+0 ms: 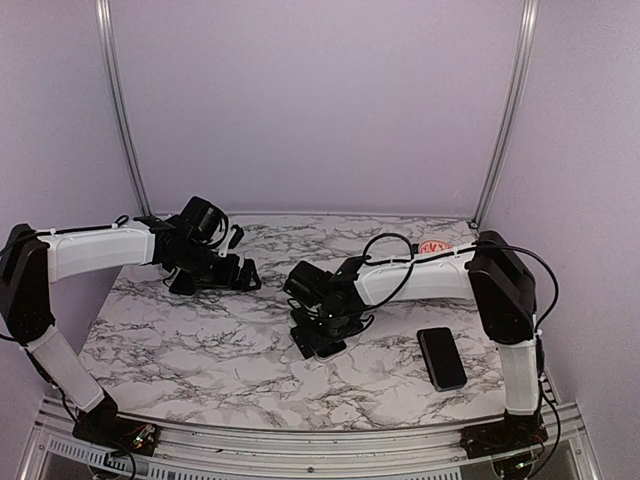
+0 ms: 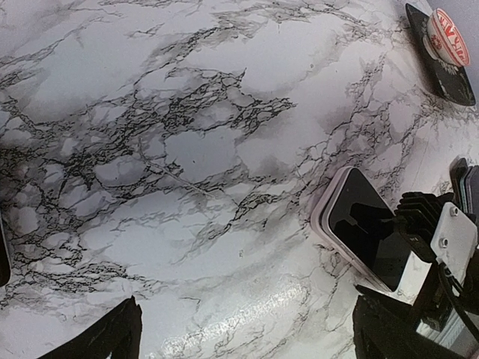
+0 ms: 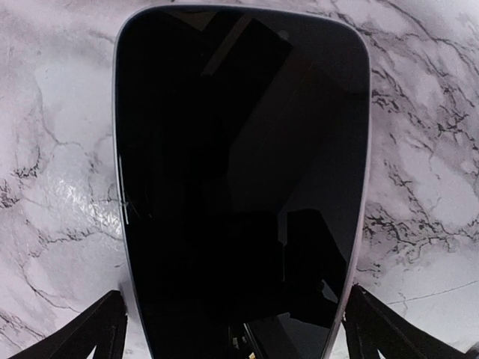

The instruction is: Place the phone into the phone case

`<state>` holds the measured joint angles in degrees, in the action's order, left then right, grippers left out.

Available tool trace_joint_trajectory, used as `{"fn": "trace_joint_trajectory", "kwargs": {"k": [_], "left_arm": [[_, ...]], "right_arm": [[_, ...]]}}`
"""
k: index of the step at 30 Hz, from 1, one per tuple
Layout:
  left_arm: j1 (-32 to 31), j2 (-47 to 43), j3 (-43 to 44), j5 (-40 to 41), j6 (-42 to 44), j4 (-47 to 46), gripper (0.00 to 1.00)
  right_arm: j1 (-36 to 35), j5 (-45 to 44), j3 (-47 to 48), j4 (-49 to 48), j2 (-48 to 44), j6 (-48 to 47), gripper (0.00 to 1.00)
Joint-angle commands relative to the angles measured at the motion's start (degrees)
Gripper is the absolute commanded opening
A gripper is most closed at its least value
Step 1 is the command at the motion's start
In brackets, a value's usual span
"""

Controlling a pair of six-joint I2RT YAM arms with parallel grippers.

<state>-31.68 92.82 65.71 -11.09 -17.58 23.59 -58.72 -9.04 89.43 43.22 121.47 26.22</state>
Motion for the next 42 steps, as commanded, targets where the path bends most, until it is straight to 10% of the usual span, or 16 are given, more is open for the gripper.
{"fn": "trace_joint_trajectory", "kwargs": {"k": [1, 14, 29, 42], "left_arm": [[0.3, -0.43, -0.69, -1.05, 0.06, -0.99, 0.99], [0.39, -0.6, -0.67, -0.93, 0.23, -0.93, 0.99], [0.48, -0.37, -0.76, -0.51, 0.39, -1.01, 0.99], [0.41, 1.01, -4.01, -10.19, -6.15, -15.37, 0.97]], "right_arm": [[2.58, 4.51, -0.23, 4.72, 0.12, -3.21, 0.99], [4.33, 5.74, -0.69, 2.29, 2.43, -6.65, 0.86], [4.16, 7.05, -1.61, -1.64, -0.55, -7.81, 0.27], [4.22, 5.17, -17.28, -25.01, -11.45, -7.21, 0.15]]}}
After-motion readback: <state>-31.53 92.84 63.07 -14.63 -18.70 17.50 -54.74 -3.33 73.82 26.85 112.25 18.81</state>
